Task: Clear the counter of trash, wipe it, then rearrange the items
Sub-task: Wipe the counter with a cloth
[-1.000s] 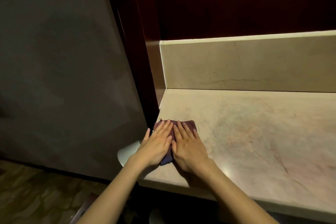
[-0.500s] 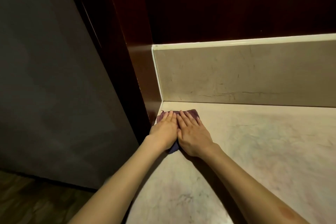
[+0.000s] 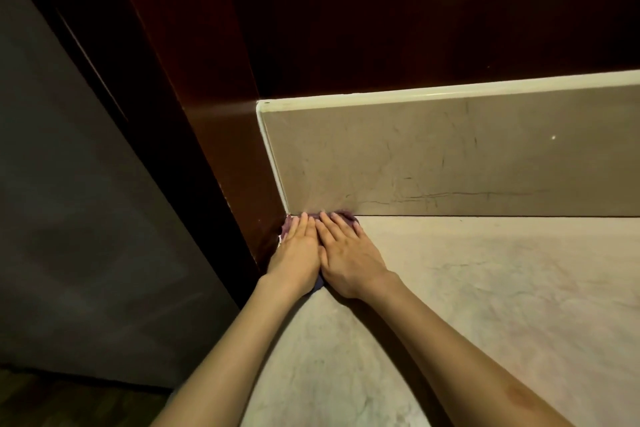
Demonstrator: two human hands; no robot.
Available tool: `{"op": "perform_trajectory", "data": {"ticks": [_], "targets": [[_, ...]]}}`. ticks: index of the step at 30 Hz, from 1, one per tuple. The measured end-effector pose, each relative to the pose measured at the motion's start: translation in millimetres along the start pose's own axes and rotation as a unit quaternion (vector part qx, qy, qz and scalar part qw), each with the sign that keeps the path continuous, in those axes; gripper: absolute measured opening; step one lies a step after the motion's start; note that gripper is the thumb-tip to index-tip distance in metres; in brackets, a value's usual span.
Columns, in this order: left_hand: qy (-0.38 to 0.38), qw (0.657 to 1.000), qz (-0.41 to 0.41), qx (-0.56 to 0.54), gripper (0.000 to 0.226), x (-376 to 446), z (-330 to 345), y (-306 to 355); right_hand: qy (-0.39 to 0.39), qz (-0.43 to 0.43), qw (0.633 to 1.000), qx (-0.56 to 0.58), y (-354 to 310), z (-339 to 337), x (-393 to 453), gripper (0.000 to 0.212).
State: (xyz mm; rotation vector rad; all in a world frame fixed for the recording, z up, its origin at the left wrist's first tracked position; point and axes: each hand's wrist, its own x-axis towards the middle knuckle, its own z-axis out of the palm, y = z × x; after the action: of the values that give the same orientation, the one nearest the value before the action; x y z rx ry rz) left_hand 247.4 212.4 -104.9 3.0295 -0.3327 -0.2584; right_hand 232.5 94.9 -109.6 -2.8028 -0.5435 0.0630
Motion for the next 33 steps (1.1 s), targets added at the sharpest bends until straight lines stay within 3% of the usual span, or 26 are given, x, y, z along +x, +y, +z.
{"op": "perform_trajectory", "data": {"ticks": [4,11,15,19,25,33], "targets": [[0.020,1.000,0.008,0.014,0.058,2.0,4.7,-3.1,-0.001,0.007,1.000,0.013,-2.5,-4.2,-2.9,0.053],[0.045,0.996,0.001,-0.072,0.053,-2.2,6.7,15.5,0.002,0.008,1.000,-0.009,15.4,-7.7,-12.8,0.054],[0.052,0.996,-0.001,-0.073,0.053,-0.5,6.6,59.0,0.015,0.025,0.999,-0.014,45.3,-14.8,-34.5,0.060],[0.072,0.997,-0.005,-0.038,0.060,-1.6,11.1,118.1,0.030,0.039,0.998,-0.027,86.7,-26.9,-62.6,0.097],[0.070,0.996,0.011,-0.046,0.068,2.6,19.9,194.2,0.032,0.073,0.995,-0.052,145.6,-47.4,-105.3,0.097],[0.069,0.994,0.067,-0.056,0.057,9.0,27.5,267.2,0.037,0.131,0.989,-0.056,203.5,-62.8,-149.4,0.095]]}}
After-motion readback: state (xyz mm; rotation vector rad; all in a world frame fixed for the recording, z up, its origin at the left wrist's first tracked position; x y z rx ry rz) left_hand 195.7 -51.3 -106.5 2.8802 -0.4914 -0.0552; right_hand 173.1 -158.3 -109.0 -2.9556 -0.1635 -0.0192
